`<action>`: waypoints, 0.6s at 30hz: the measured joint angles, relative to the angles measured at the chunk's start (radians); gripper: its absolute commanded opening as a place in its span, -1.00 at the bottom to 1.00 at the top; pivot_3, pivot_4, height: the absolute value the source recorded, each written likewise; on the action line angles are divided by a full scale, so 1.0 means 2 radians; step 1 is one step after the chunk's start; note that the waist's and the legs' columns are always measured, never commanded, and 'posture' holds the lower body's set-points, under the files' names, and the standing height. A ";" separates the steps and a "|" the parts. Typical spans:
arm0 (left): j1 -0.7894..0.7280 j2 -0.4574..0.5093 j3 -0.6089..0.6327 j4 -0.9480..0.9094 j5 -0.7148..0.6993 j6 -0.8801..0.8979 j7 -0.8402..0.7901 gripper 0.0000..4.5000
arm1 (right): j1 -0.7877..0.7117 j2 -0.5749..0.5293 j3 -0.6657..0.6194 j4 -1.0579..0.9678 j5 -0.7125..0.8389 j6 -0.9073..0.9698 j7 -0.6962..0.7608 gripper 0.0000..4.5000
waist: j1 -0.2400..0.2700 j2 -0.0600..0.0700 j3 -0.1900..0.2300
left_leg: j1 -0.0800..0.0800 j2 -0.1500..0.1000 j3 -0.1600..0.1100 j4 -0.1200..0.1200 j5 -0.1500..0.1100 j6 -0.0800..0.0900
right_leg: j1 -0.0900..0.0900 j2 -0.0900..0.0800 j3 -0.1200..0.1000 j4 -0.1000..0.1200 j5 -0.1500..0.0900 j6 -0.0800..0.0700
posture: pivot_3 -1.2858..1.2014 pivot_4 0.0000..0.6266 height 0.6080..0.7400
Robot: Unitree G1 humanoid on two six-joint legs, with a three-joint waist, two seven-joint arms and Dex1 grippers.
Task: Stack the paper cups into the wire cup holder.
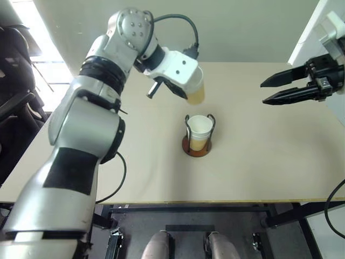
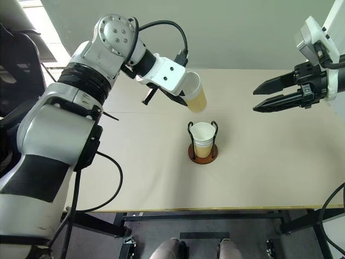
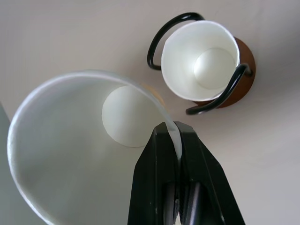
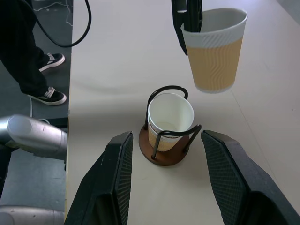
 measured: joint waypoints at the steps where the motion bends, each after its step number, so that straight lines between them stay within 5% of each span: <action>1: 0.000 -0.001 -0.010 0.000 -0.011 0.001 0.000 -0.99 | 0.000 -0.002 0.000 0.000 0.000 0.001 0.000 0.04 | -0.001 0.000 0.000 | 0.000 -0.001 0.001 0.000 0.000 0.000 | 0.000 0.001 -0.001 0.000 0.000 0.000 | 0.03 -0.52 1.00; 18: 0.008 0.059 -0.231 -0.128 -0.240 0.071 -0.002 -0.99 | -0.004 -0.004 0.001 0.000 -0.002 0.006 0.000 0.04 | 0.001 0.000 0.000 | 0.001 -0.001 0.001 0.002 -0.001 0.001 | 0.002 0.000 -0.001 0.000 0.001 0.002 | 0.03 -0.52 1.00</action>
